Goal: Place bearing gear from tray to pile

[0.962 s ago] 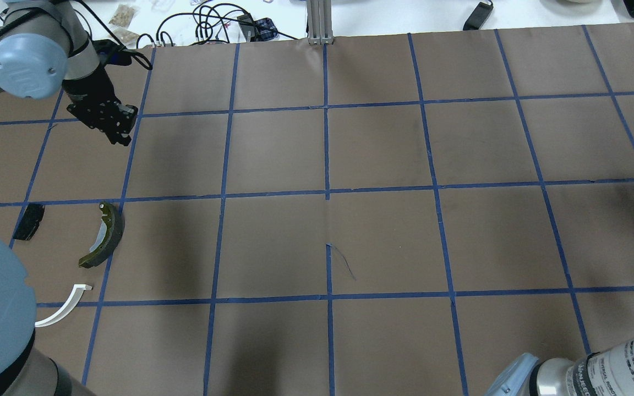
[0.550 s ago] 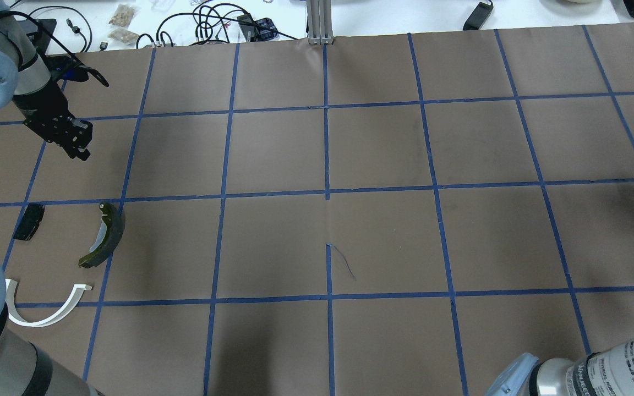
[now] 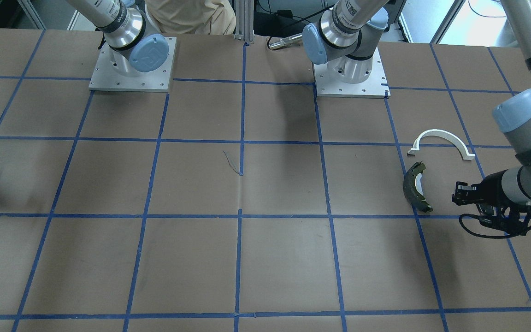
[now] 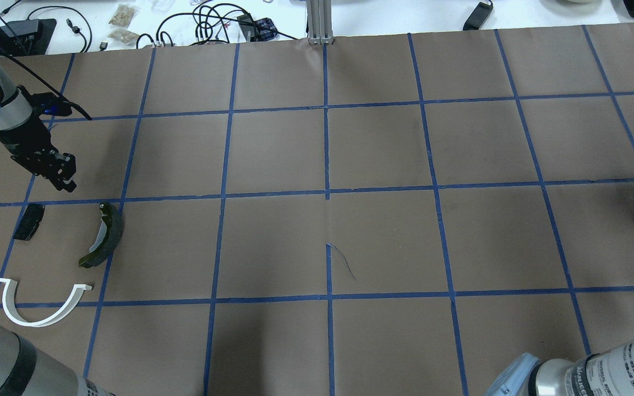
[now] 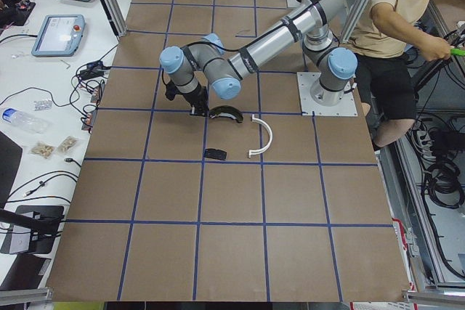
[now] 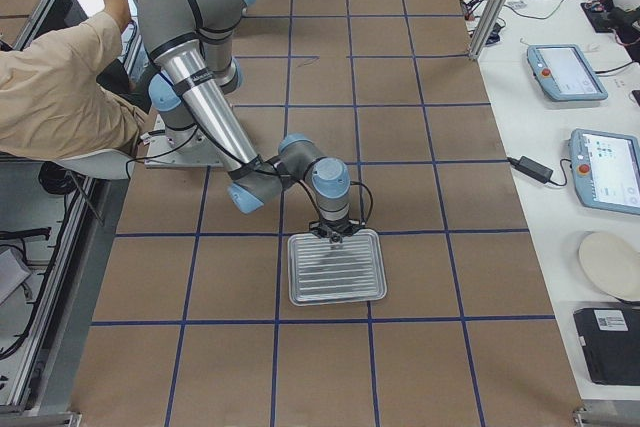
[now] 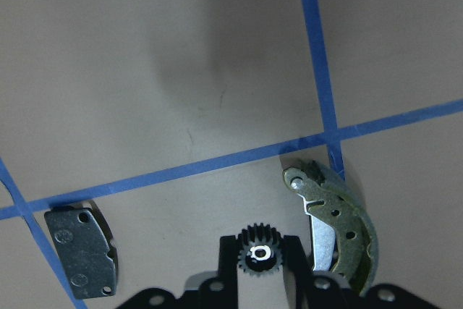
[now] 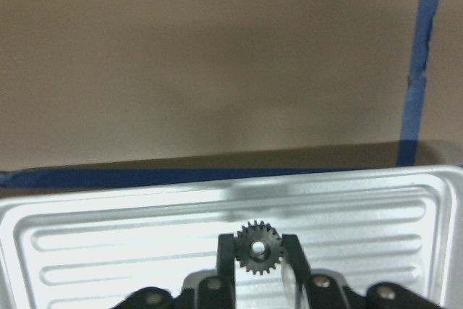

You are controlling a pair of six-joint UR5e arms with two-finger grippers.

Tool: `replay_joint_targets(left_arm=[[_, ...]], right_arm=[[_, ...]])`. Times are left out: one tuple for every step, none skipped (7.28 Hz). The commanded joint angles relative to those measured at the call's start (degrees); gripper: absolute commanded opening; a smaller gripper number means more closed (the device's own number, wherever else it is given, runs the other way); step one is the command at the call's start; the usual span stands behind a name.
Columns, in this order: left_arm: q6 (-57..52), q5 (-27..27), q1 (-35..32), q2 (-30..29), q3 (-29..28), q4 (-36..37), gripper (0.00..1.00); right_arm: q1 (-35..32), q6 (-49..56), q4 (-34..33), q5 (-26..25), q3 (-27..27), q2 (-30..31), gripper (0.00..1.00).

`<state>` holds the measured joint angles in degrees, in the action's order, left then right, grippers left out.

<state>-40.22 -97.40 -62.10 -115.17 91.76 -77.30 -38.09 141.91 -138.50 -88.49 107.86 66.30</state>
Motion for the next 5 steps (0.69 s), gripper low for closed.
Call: replay_joint_targets(left_arm=[[-0.8,-0.2,0.5,-0.7,1.6,1.4,0.0],[-1.3,-0.1,2.4,-0.7,3.2,1.4,0.0],[-1.4,-0.1,4.2,-0.7,4.8,1.6,0.0],[-1.4,-0.1,4.4,-0.8,5.2,1.7,0.0],[-1.4,-0.1,4.4,-1.2,5.4,1.8,0.0]], right_arm=[[-0.8,-6.6,2.3,0.5,-0.4,2.3,0.13],[-2.8,-10.8,2.3,0.5,-0.2,2.8,0.14],[-5.5,-18.7,2.7,0.4,0.3,3.7,0.14],[-9.9,-25.7,3.6,0.5,0.7,4.0,0.14],[-15.2,-34.0,3.4,0.6,1.6,4.0,0.14]])
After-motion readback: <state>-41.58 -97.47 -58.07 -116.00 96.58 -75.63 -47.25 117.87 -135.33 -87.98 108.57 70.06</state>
